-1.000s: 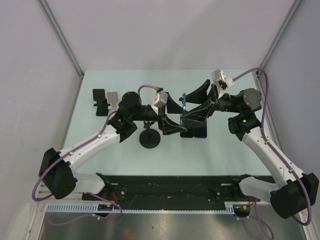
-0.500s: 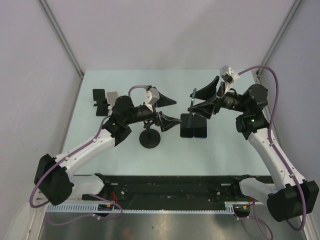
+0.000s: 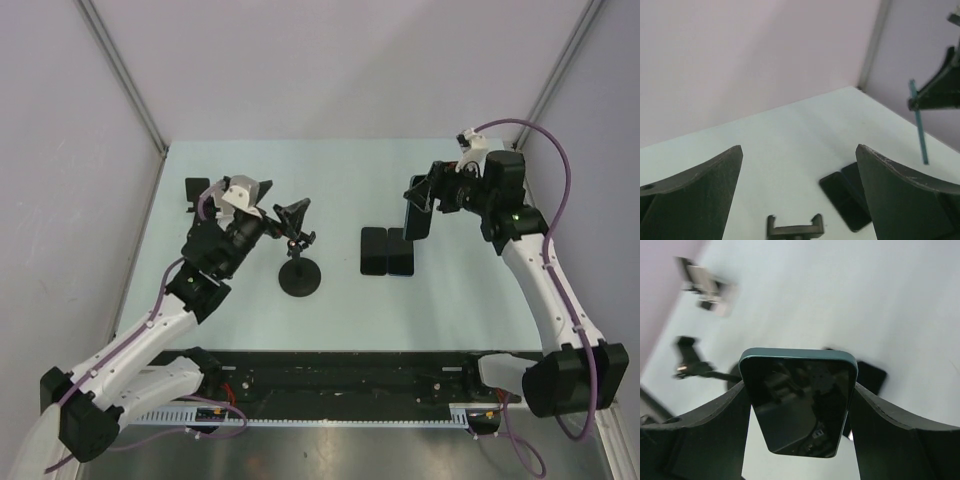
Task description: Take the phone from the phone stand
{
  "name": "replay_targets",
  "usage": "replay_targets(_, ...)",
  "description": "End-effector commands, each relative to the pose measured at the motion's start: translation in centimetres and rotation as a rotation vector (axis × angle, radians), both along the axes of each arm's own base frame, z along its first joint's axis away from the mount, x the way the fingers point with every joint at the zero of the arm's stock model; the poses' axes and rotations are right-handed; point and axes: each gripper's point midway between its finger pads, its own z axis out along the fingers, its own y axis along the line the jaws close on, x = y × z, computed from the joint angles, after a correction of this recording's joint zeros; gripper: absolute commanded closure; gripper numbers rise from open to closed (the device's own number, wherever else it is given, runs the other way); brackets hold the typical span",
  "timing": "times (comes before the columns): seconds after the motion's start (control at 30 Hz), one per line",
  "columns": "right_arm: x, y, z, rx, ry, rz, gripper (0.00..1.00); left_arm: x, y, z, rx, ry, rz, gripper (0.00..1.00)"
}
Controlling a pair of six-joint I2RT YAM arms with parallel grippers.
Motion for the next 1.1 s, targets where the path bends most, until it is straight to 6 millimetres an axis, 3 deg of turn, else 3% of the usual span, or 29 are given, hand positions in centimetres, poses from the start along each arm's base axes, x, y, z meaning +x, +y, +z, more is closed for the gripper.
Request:
replay_targets(0.0, 2.0, -6.3, -6.3, -0.253, 0.233, -0.318, 1.00, 1.9, 5.7, -2.1, 0.037, 0.074, 0.316, 0.00)
replay_targets(0.07, 2.4, -7.7, -8.5, -0.320, 0.317, -0.378, 1.00, 1.7, 6.8, -3.3, 0.047, 0.103, 0.366, 0.00)
replay_targets(0.1, 3.0, -7.9, -10.5, -0.349, 0.377, -0.386, 1.00, 1.6, 7.1, -3.6, 0.052, 0.109, 0.375, 0.00)
replay_targets(0.17, 3.4, -8.6, -12.2, -0.393, 0.437, -0.413, 1.00, 1.4, 7.6, -4.8, 0.064, 0.128, 0.395, 0.00)
replay_targets(0.2, 3.9, -8.8, -14.3, -0.419, 0.497, -0.413, 1.00, 1.3, 7.7, -5.2, 0.066, 0.133, 0.398, 0.00)
replay_targets(0.3, 4.7, -9.5, -16.5, -0.475, 0.555, -0.442, 1.00, 1.1, 8.1, -6.5, 0.082, 0.150, 0.411, 0.00)
replay_targets(0.33, 5.0, -9.7, -18.1, -0.496, 0.592, -0.441, 1.00, 1.1, 8.2, -6.8, 0.085, 0.153, 0.412, 0.00)
replay_targets(0.5, 6.2, -9.6, -21.0, -0.533, 0.640, -0.449, 1.00, 1.1, 8.0, -8.1, 0.135, 0.158, 0.397, 0.00)
replay_targets(0.73, 7.9, -9.3, -24.3, -0.566, 0.691, -0.465, 0.99, 1.1, 7.2, -8.2, 0.155, 0.155, 0.360, 0.00)
replay_targets(0.97, 7.7, -8.7, -26.9, -0.568, 0.779, -0.437, 0.88, 1.0, 7.1, -7.8, 0.154, 0.144, 0.347, 0.00)
replay_targets(1.07, 7.5, -8.4, -27.4, -0.556, 0.803, -0.431, 0.74, 0.8, 6.9, -7.7, 0.152, 0.139, 0.332, 0.00)
